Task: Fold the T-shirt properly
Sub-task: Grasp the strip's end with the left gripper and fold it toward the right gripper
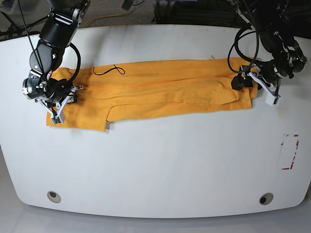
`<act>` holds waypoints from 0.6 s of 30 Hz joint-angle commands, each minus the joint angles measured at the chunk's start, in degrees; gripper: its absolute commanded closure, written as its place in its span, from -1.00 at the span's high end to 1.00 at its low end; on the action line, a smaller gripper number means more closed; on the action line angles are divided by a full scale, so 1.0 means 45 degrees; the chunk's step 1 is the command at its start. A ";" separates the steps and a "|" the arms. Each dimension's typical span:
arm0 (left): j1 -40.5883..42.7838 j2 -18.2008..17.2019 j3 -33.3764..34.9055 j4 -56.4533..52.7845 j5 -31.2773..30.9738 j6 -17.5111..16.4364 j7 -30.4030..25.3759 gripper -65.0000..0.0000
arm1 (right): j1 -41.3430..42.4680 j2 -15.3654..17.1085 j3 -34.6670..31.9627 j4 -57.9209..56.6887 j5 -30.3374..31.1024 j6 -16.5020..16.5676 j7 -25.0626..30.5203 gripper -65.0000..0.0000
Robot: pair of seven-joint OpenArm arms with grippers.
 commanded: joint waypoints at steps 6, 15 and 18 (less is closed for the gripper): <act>-0.0013 -0.0021 0.0093 -0.0079 0.0124 -0.0013 0.0085 -0.18 | 0.0218 -0.0005 0.0066 0.0305 0.0099 -0.0012 0.0162 -0.38; 0.0221 -0.0060 0.0972 0.1875 0.0104 -0.0013 0.0104 -0.97 | -0.0095 -0.0025 0.0066 0.0305 0.0099 -0.0012 0.0162 -0.38; 0.0358 -0.0041 0.1773 0.3145 0.0104 -0.0013 0.0104 -0.97 | -0.0114 -0.0025 0.0066 0.0305 0.0099 -0.0012 0.0162 -0.38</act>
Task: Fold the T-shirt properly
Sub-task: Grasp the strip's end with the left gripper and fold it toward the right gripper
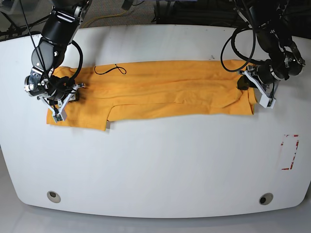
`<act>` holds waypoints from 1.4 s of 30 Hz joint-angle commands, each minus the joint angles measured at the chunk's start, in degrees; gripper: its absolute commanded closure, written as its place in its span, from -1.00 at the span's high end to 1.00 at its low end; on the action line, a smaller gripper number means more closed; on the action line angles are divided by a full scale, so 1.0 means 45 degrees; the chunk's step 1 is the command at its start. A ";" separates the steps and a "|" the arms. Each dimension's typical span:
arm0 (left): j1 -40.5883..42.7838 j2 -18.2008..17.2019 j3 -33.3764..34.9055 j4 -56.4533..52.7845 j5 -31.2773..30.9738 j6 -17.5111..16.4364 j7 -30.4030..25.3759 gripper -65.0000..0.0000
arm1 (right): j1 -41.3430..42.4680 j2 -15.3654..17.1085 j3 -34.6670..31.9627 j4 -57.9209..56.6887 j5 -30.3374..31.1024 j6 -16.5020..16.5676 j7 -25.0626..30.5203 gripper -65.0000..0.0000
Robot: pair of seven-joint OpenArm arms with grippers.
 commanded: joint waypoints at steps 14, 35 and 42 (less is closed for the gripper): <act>-0.0655 0.1068 0.5702 0.3255 -0.0221 -0.0022 -0.0236 -0.95 | 0.0153 0.0175 0.0017 0.0232 -0.0013 -0.0012 0.0065 -0.38; -0.2531 0.2707 0.8749 0.0246 0.1362 0.0671 -0.0197 -0.66 | 0.0172 -0.0001 0.0017 0.0232 -0.0013 -0.0012 0.0065 -0.38; -0.2511 0.2707 1.0000 0.0344 0.1401 0.0730 -0.0158 0.04 | 0.0172 -0.0079 0.0017 0.0232 -0.0013 -0.0012 0.0065 -0.38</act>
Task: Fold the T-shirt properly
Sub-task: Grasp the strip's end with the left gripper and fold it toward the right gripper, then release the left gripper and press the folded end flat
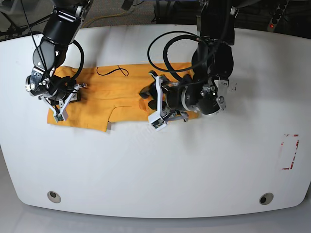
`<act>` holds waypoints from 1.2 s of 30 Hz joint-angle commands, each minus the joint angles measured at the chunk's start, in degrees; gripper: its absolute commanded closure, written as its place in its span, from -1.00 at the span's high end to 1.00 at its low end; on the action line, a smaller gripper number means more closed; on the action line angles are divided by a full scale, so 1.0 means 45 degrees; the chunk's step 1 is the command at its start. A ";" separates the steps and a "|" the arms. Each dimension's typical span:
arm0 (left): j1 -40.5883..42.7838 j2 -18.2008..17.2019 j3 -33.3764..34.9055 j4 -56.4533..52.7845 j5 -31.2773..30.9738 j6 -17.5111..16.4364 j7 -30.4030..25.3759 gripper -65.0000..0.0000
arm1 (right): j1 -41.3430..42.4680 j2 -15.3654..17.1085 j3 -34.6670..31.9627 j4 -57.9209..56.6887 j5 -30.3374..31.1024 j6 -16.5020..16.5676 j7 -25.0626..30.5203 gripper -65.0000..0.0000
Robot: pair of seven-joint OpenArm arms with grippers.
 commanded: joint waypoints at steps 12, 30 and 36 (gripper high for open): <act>-0.0301 0.0016 0.0615 0.2845 -0.0105 0.0011 -0.0162 0.45 | 0.0197 0.0061 0.0008 0.0154 -0.0018 0.0013 -0.0027 -0.38; 0.1691 -0.2619 0.0126 0.2591 0.2200 -0.0067 -0.2077 0.25 | 0.0294 -0.0251 0.0027 0.2167 0.0002 0.0013 -0.0945 -0.36; 0.2238 -0.3166 0.1650 0.1478 0.2708 -0.0702 -0.3230 0.15 | 0.0587 -0.0290 0.0281 0.3534 0.0002 0.0013 -0.1942 0.08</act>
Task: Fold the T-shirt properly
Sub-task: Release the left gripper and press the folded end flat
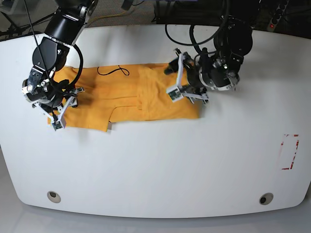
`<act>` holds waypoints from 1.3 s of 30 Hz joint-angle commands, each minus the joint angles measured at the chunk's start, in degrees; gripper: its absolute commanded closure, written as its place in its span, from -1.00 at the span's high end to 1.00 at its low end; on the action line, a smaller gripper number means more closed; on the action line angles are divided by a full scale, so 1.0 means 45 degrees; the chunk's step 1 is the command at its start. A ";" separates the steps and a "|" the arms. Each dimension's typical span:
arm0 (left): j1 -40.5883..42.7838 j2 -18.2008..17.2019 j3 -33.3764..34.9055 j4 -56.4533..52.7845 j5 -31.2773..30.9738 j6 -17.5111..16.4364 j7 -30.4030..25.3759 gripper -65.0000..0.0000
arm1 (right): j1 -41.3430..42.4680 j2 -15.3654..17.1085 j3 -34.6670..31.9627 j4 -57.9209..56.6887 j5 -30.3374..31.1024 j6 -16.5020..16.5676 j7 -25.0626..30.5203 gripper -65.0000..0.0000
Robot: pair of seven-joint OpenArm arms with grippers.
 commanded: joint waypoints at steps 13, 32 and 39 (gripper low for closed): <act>0.0258 -0.0551 -0.0476 0.1057 0.1789 -0.0042 -0.0657 0.15 | 0.2229 0.0601 0.4800 -0.0777 0.0352 -0.0017 -0.1816 0.61; 0.1001 -0.0473 -0.2938 0.1955 -0.0360 -0.0042 -0.0598 0.15 | 0.1213 0.2281 0.5815 -0.5387 0.5744 -0.0017 -0.1718 0.60; 0.0981 -0.0434 -0.3270 0.2170 -0.2626 -0.0042 -0.0598 0.15 | 0.1194 0.2281 0.5815 -0.5387 0.5647 -0.0017 -0.1679 0.60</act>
